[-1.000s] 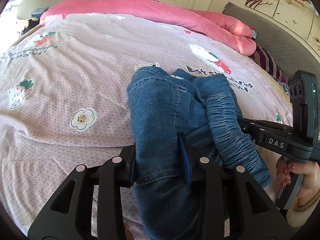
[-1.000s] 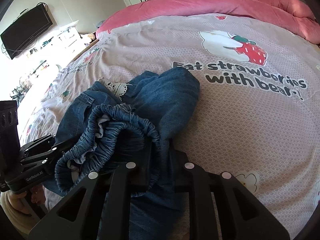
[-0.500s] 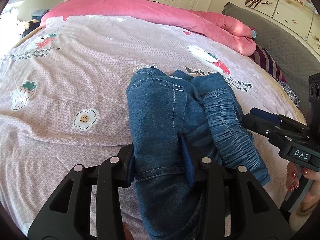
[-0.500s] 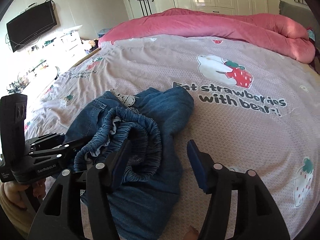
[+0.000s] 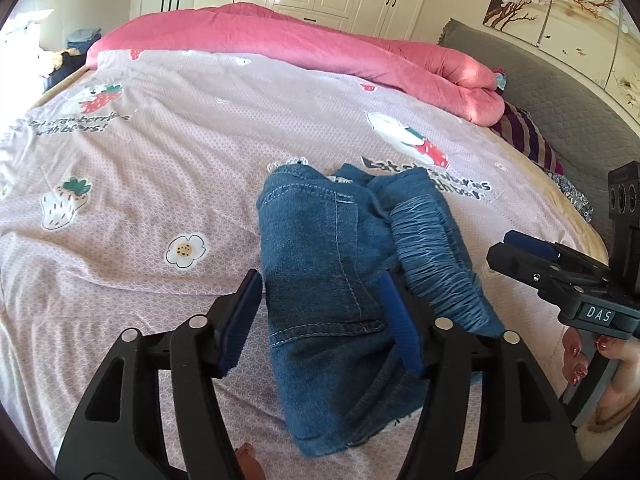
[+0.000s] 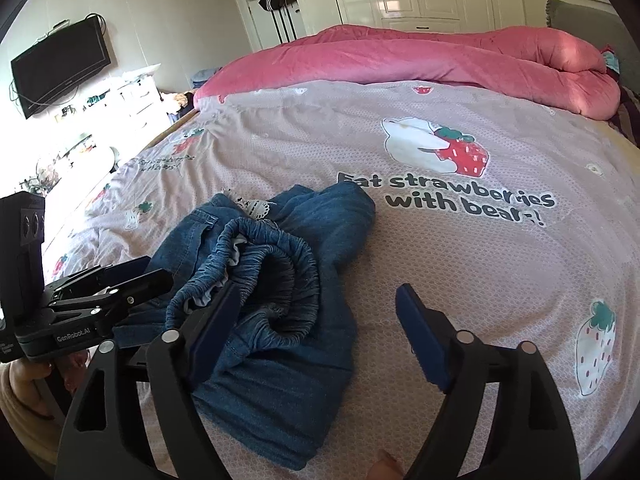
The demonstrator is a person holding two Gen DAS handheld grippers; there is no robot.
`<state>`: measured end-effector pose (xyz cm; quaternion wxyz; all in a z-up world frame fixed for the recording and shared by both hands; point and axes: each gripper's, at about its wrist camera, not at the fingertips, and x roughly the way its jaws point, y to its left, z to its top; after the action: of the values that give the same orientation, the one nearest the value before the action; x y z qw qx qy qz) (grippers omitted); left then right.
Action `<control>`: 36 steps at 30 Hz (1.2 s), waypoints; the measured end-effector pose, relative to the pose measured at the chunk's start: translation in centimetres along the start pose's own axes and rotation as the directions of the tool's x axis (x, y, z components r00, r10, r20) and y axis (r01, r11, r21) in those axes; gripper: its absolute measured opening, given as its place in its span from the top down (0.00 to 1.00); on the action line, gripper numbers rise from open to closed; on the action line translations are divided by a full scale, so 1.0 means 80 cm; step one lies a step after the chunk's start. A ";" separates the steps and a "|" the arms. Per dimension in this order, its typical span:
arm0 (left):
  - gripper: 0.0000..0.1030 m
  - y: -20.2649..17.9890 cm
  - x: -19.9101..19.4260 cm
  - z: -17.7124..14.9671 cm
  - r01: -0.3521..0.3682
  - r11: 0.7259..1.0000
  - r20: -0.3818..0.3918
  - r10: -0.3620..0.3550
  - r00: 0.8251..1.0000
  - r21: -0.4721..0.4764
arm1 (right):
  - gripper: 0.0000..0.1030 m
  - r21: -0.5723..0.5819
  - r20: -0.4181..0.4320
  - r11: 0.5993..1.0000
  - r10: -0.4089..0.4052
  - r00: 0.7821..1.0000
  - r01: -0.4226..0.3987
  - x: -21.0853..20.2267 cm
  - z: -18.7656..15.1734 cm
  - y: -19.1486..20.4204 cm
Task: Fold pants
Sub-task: 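Release the folded pants with both tools and pull them back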
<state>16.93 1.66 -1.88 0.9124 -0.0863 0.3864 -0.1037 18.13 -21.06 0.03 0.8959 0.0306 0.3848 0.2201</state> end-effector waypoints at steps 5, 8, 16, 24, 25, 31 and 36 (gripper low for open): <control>0.36 -0.001 -0.021 0.000 -0.003 1.000 0.036 0.003 0.999 -0.005 | 0.15 -0.017 0.011 1.000 -0.005 1.000 0.005 -0.012 0.000 0.005; 0.31 -0.002 -0.036 0.001 -0.018 1.000 0.064 0.019 0.998 -0.010 | 0.13 -0.031 0.023 0.999 -0.011 1.000 0.012 -0.021 0.000 0.009; 0.11 -0.004 -0.085 -0.010 -0.081 0.996 0.121 0.086 0.989 -0.040 | 0.05 -0.078 0.079 0.997 -0.017 0.997 0.023 -0.056 0.000 0.022; 0.09 -0.021 -0.125 -0.027 -0.135 0.990 0.141 0.138 0.980 -0.032 | 0.05 -0.128 0.134 0.990 -0.038 0.990 0.055 -0.097 -0.016 0.040; 0.09 -0.024 -0.129 -0.029 -0.137 0.990 0.142 0.139 0.980 -0.027 | 0.05 -0.134 0.137 0.989 -0.045 0.990 0.064 -0.103 -0.022 0.043; 0.09 -0.039 -0.145 -0.052 -0.152 0.988 0.139 0.154 0.978 -0.021 | 0.05 -0.126 0.141 0.990 -0.042 0.989 0.060 -0.124 -0.049 0.054; 0.09 -0.043 -0.153 -0.072 -0.168 0.985 0.122 0.170 0.978 -0.027 | 0.05 -0.123 0.140 0.990 -0.051 0.989 0.068 -0.139 -0.065 0.057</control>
<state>4.01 0.99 3.39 0.9394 -0.0671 0.3356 -0.0169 6.03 -22.18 4.92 0.9264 -0.0230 0.3083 0.2147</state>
